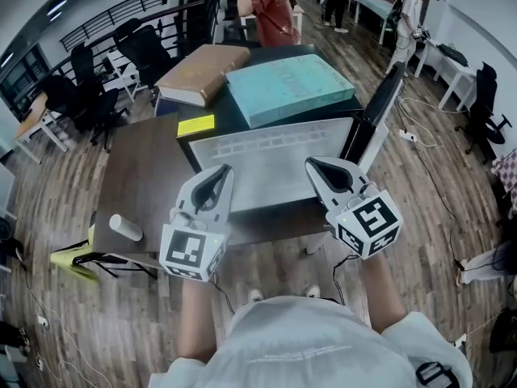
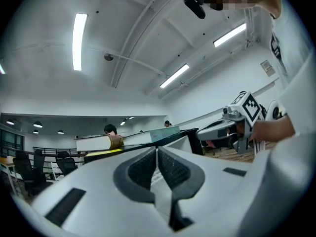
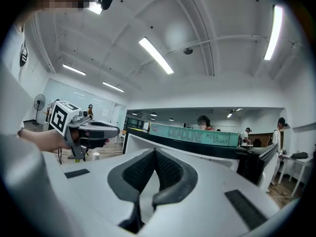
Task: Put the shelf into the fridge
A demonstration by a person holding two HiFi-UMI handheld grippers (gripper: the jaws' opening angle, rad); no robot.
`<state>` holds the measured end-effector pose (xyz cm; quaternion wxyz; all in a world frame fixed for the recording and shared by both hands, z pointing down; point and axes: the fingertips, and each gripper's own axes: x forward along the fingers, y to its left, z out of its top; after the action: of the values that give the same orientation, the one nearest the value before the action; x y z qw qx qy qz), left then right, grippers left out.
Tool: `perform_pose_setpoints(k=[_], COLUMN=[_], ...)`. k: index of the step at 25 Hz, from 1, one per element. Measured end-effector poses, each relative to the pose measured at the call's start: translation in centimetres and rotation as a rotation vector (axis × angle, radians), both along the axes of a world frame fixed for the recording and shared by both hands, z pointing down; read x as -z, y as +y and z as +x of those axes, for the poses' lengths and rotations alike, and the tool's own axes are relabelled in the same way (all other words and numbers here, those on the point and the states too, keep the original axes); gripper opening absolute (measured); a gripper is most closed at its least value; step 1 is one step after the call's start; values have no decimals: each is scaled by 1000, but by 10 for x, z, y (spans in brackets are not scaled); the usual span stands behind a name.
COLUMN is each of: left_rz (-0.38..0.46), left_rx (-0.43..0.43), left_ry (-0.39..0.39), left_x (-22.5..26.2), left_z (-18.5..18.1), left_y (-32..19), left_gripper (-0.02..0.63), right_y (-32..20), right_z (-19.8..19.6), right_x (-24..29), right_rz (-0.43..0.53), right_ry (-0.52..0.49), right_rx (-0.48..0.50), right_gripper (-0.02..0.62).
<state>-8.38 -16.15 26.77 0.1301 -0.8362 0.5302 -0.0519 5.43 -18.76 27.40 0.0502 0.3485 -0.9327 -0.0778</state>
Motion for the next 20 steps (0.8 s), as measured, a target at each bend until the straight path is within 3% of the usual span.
perform_pose_setpoints(k=[20], left_rz=[-43], left_rx=[-5], left_ry=[28], left_x=[-15], left_z=[0], left_y=[-6], left_gripper=[26], right_y=[-5], right_z=[-3], right_x=[-8], right_rz=[-4], right_ry=[23], right_rx=[-5], right_gripper=[15])
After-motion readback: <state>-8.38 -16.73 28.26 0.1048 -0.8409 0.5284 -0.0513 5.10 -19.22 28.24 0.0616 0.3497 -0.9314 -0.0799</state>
